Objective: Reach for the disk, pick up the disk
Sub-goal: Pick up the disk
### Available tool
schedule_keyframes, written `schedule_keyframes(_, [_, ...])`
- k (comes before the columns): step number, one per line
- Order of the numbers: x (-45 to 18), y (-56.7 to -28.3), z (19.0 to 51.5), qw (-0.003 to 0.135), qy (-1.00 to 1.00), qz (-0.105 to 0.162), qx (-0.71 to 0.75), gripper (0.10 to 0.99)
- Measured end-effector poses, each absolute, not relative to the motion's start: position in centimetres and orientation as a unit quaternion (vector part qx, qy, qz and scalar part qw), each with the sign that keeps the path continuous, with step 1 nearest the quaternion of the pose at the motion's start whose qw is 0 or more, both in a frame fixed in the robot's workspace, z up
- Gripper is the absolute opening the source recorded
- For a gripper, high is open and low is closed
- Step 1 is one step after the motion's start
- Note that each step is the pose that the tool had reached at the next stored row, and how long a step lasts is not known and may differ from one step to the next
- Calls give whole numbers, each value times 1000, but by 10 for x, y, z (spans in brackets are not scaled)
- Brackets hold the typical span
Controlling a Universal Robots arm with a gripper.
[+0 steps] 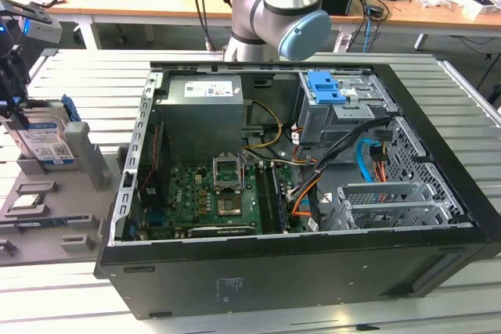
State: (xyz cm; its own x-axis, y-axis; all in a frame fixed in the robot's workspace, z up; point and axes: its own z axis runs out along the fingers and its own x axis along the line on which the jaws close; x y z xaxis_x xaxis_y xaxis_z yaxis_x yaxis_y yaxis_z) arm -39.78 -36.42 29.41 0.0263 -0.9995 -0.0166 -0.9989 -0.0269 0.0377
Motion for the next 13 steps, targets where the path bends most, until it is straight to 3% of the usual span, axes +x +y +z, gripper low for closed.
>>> schedule_keyframes(13, [-398, -364, 297, 8, -697, -19, 716, 369])
